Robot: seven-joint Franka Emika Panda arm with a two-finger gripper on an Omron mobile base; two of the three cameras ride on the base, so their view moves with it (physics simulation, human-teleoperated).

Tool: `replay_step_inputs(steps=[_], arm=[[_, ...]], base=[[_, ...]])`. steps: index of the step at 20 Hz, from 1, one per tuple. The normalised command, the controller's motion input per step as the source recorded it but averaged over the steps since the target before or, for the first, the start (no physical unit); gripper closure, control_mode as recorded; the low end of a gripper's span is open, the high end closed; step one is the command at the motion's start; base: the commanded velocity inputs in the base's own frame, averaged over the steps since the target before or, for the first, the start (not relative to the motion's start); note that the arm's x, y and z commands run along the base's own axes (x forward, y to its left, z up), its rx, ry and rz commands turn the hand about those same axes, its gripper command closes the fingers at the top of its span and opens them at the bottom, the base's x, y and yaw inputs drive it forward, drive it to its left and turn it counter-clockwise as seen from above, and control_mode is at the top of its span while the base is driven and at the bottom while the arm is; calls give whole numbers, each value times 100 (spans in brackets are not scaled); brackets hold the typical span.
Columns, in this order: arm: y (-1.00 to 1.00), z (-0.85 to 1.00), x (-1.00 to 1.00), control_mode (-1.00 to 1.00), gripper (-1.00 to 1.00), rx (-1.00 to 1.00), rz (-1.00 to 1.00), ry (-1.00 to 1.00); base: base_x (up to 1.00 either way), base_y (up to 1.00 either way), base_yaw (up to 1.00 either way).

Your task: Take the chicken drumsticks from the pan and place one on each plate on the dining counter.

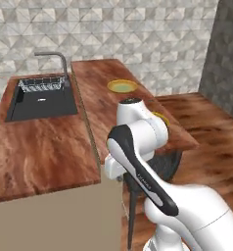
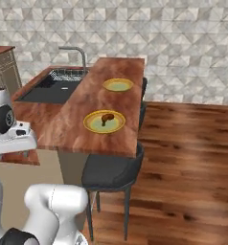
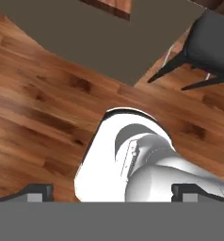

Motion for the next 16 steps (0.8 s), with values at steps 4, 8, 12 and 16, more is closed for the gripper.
replay_step_inputs(steps=[4, 8, 12, 16], arm=[[0, 0, 0, 100, -100, 0, 0, 0], [0, 0, 0, 100, -100, 0, 0, 0], [0, 0, 0, 100, -100, 0, 0, 0], [0, 0, 0, 100, -100, 0, 0, 0]], base=[[-17, 36, 100], [-1, 42, 97], [26, 48, 80], [84, 35, 50]])
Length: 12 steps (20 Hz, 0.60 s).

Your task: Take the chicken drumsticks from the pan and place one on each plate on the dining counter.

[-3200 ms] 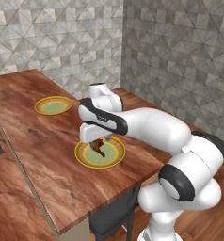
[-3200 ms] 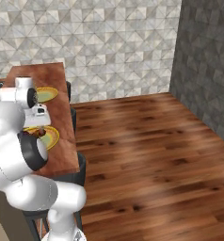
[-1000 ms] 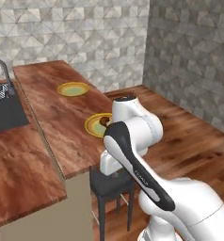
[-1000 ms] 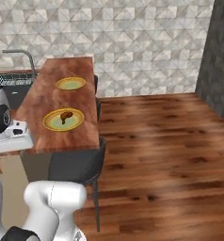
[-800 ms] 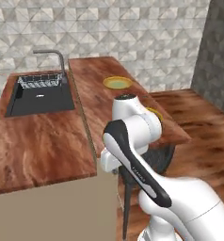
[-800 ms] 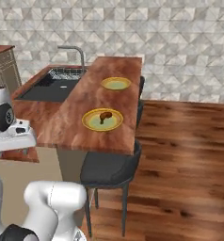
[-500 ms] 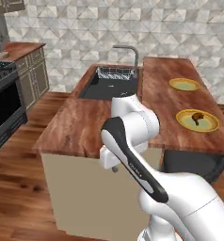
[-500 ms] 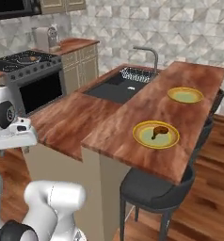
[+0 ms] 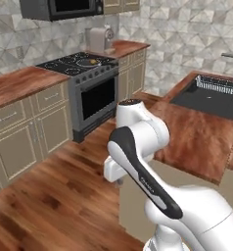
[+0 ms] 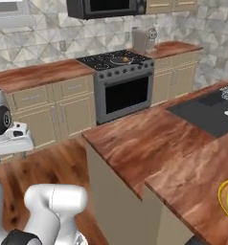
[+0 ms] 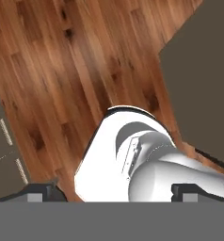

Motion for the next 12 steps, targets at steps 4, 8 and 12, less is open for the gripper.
replay_step_inputs(steps=[4, 8, 12], arm=[[0, 0, 0, 100, -100, 0, 0, 0], [0, 0, 0, 100, -100, 0, 0, 0], [0, 0, 0, 100, -100, 0, 0, 0]], base=[[100, 43, 11], [100, 48, -1], [100, 52, -5]])
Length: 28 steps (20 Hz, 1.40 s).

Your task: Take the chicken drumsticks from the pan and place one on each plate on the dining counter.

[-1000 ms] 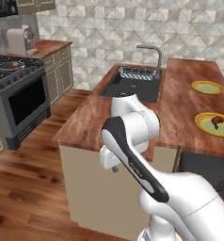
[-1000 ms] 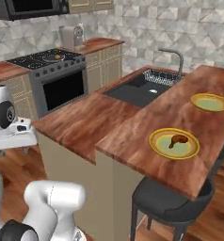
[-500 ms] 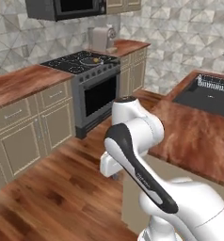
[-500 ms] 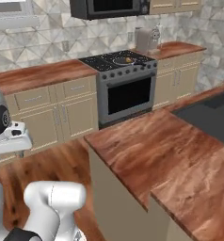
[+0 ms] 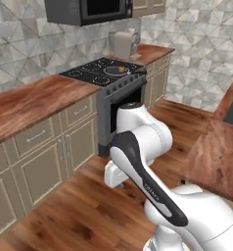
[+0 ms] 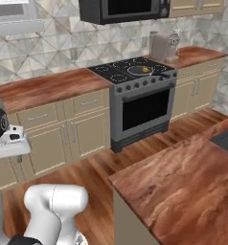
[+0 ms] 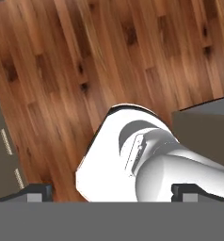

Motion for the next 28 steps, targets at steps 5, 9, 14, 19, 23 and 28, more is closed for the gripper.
replay_step_inputs(steps=[5, 9, 14, 19, 23, 28], arm=[[0, 0, 0, 100, -100, 0, 0, 0], [0, 0, 0, 100, -100, 0, 0, 0], [0, 0, 0, 100, -100, 0, 0, 0], [0, 0, 0, 100, -100, 0, 0, 0], [0, 0, 0, 100, -100, 0, 0, 0], [0, 0, 0, 100, -100, 0, 0, 0]], base=[[100, 53, -11], [98, 44, -34], [81, 37, -60], [78, 35, -64], [83, 31, -58], [82, 14, -53]])
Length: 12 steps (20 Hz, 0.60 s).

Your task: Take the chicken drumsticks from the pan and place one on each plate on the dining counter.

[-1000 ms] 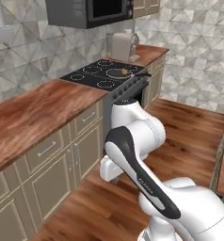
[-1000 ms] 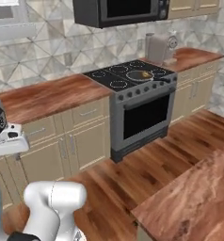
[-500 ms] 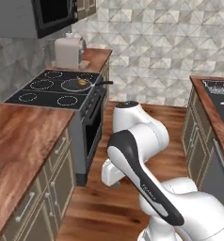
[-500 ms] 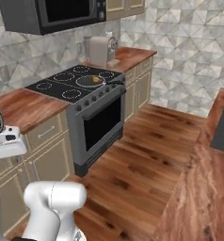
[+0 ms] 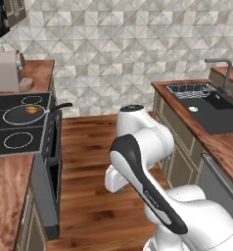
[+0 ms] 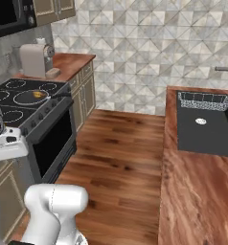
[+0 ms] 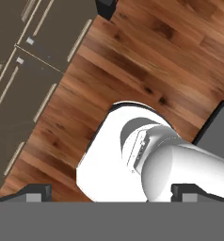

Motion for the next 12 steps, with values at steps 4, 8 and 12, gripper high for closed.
replay_step_inputs(steps=[4, 8, 12], arm=[[0, 0, 0, 100, -100, 0, 0, 0], [0, 0, 0, 100, -100, 0, 0, 0], [0, 0, 0, 100, -100, 0, 0, 0]], base=[[93, 5, -38], [100, 0, -10], [100, 4, -1]])
